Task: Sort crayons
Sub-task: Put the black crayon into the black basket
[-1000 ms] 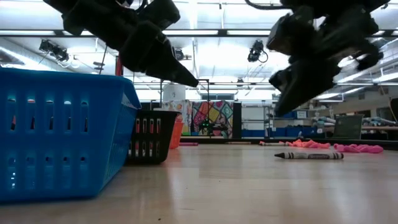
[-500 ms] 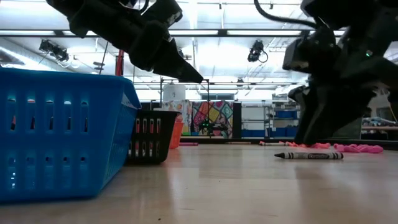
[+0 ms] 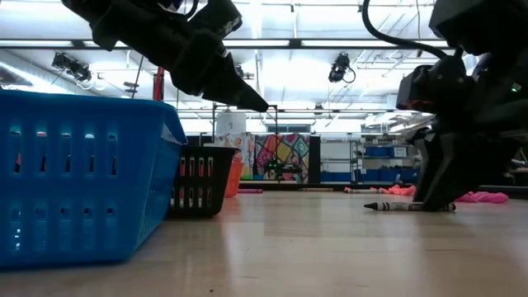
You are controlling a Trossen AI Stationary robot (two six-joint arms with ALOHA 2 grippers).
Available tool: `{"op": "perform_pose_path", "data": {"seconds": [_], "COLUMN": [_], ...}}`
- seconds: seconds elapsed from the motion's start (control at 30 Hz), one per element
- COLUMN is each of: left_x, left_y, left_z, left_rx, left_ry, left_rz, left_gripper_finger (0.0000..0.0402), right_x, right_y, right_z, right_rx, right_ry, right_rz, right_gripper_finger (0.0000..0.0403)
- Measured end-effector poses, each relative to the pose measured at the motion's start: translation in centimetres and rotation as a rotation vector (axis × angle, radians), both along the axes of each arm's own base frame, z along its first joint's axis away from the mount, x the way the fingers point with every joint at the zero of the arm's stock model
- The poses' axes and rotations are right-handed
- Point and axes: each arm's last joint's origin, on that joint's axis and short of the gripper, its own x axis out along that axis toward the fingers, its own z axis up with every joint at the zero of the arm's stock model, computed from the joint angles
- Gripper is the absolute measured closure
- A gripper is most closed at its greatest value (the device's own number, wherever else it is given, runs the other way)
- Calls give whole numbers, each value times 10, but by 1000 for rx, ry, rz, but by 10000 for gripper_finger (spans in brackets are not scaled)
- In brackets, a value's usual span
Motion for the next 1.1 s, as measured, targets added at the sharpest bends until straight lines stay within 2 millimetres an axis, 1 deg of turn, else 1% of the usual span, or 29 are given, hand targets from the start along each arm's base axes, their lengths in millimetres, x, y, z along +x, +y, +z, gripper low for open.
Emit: {"op": "perform_pose_path", "data": {"seconds": [0.23,0.3,0.5,0.8,1.1], "left_x": [0,-1,-7,-6,-6], "left_y": [0,0,1,1,1], "left_z": [0,-2,-11,-10,-10], "left_rx": [9,14,34,26,7], "left_ry": [3,21,134,124,118], "left_rz": [-3,-4,-4,-2,8], "left_gripper_finger": [239,239,239,239,239], "right_x": [0,1,3,12,26], "right_y": [-1,-2,-6,-19,-26], "right_z": [0,-1,3,7,17], "right_rx": [-1,1,-8,-39,-84], "right_ry": [4,4,-33,-86,-227], "right_rz": [3,-4,-15,-25,6], "right_gripper_finger": [382,391,369,377,375]}}
